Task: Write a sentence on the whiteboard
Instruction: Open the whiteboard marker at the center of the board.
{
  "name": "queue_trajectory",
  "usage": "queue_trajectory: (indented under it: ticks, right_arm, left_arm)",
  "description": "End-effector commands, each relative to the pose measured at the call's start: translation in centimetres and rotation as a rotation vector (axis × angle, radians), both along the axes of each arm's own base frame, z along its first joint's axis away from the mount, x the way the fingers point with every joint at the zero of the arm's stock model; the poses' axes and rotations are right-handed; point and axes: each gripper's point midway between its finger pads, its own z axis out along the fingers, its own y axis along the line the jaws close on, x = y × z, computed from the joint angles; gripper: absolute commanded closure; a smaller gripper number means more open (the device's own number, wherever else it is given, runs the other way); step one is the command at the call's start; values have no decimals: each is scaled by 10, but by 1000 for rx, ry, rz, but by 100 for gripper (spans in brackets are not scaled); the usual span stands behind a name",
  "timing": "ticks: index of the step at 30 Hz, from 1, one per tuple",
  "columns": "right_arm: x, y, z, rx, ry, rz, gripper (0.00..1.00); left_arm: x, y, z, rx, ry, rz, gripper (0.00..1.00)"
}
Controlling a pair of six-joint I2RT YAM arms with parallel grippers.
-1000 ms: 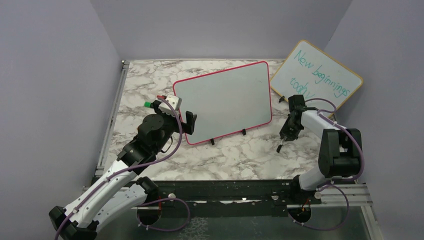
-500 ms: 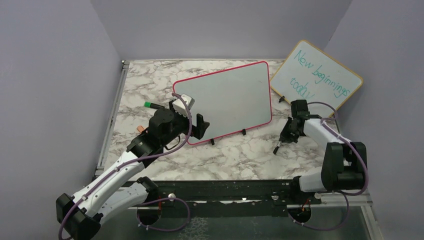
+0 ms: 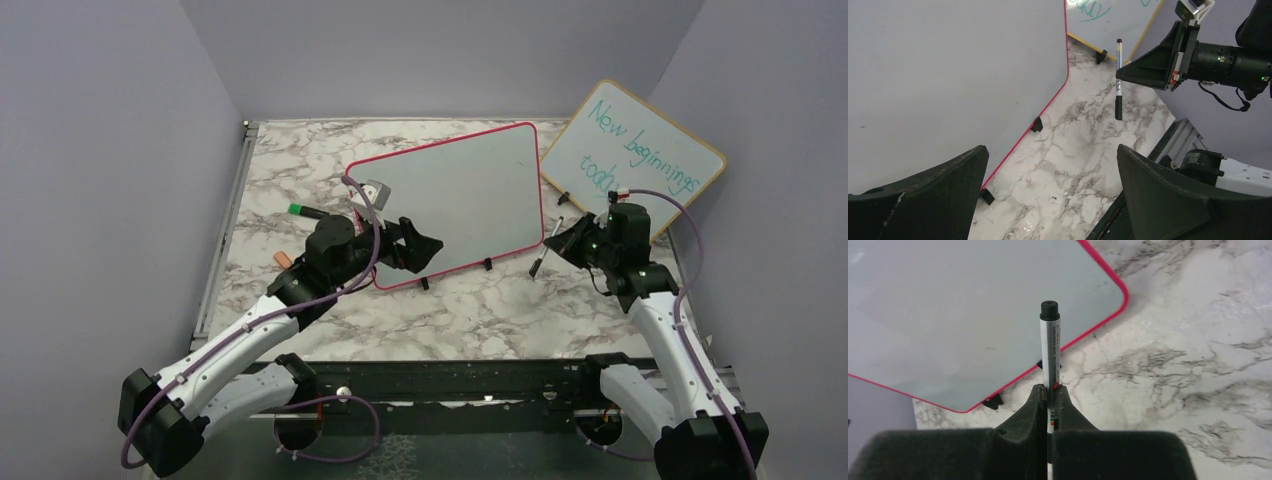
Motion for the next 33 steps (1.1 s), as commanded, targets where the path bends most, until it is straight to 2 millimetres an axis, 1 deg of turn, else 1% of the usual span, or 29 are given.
queue_trajectory:
  ticks: [1, 5, 8, 10, 13, 15, 17, 20, 25, 28, 31, 33]
  right_arm:
    - [4, 22, 31, 120, -112, 41, 100]
    - [8, 27, 48, 149, -170, 38, 99]
    - [12, 33, 55, 172, -193, 52, 100]
    - [14, 40, 59, 194, -215, 82, 100]
    - [13, 55, 65, 238, -242, 131, 100]
    - [11, 64, 69, 259, -256, 156, 100]
    - [10, 72, 72, 286, -267, 180, 99]
    - [8, 80, 78, 319, -285, 212, 99]
    - [7, 80, 86, 335, -306, 202, 100]
    - [5, 83, 90, 346, -315, 220, 99]
    - [3, 86, 87, 355, -304, 231, 100]
    - [4, 88, 93, 366, -329, 247, 99]
  left_arm:
    - [-6, -32, 6, -106, 5, -61, 2]
    - [-8, -52, 1, -105, 0, -42, 6]
    - [-8, -71, -2, -103, 25, -58, 7]
    - [-8, -85, -6, -100, 49, -87, 8]
    - [-10, -103, -1, -136, 83, -138, 10]
    - [-11, -114, -5, -155, 114, -163, 13]
    - [-10, -121, -9, -173, 151, -165, 17]
    - [-11, -130, -9, -199, 181, -186, 22]
    - [-16, -143, -9, -216, 203, -211, 30]
    - [-17, -152, -11, -213, 207, -222, 33]
    - [-19, -160, -11, -230, 231, -247, 35]
    - [-18, -162, -11, -248, 238, -245, 37]
